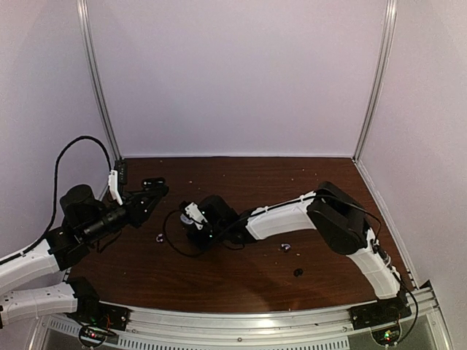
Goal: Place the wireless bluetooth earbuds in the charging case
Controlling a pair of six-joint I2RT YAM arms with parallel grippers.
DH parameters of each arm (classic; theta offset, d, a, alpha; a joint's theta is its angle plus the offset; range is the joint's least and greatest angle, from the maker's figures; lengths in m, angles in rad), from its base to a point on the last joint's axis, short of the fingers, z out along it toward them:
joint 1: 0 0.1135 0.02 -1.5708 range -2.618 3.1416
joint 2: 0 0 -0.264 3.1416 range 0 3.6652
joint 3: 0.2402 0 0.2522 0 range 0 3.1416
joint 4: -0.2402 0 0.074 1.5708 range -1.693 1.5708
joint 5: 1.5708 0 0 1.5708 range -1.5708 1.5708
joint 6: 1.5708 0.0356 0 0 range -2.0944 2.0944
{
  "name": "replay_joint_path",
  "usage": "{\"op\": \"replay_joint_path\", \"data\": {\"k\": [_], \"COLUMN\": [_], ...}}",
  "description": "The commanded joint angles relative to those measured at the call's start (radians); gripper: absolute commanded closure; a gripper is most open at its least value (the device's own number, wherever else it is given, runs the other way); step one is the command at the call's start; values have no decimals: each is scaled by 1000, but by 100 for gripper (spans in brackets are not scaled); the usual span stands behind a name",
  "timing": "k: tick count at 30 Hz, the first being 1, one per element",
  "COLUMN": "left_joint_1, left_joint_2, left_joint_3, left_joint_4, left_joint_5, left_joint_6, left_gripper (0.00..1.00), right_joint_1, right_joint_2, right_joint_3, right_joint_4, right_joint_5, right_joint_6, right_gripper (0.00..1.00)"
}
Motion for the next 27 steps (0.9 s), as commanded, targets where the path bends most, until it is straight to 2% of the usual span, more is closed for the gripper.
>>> {"op": "replay_joint_path", "data": {"k": [1, 9, 14, 19, 27], "left_joint_1": [8, 8, 8, 8, 8], "left_joint_2": [1, 14, 25, 47, 46], "left_joint_3": [11, 9, 1, -8, -5], "left_joint_4": [39, 47, 70, 100, 96], "left_joint_5": [-3, 15, 37, 68, 73], "left_joint_6": [15, 18, 12, 4, 3], "left_gripper": [100, 100, 100, 100, 100], "right_joint_1": [-9, -22, -23, -23, -23], "right_joint_2": [-164, -496, -649, -708, -685], "right_joint_3": [-183, -638, -854, -936, -925], "right_joint_4": [31, 80, 71, 78, 24], "right_joint_5": [-4, -41, -77, -82, -82], "right_joint_6": [7, 80, 131, 154, 139], "right_gripper": [95, 96, 96, 95, 92]}}
